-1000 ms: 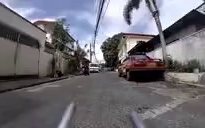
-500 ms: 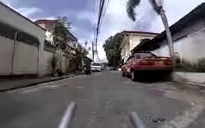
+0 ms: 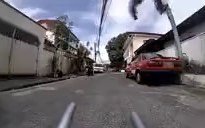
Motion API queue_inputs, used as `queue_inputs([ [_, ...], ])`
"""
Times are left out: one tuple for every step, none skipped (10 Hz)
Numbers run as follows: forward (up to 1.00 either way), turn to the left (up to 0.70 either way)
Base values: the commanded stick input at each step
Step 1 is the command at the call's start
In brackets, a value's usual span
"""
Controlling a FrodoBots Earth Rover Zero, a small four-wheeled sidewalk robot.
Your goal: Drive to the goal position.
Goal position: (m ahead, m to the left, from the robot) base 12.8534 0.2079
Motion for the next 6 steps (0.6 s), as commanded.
queue_inputs([
  [0.85, -0.34],
  [0.85, -0.34],
  [0.85, -0.34],
  [0.85, -0.34],
  [0.85, -0.03],
  [0.85, 0.00],
])
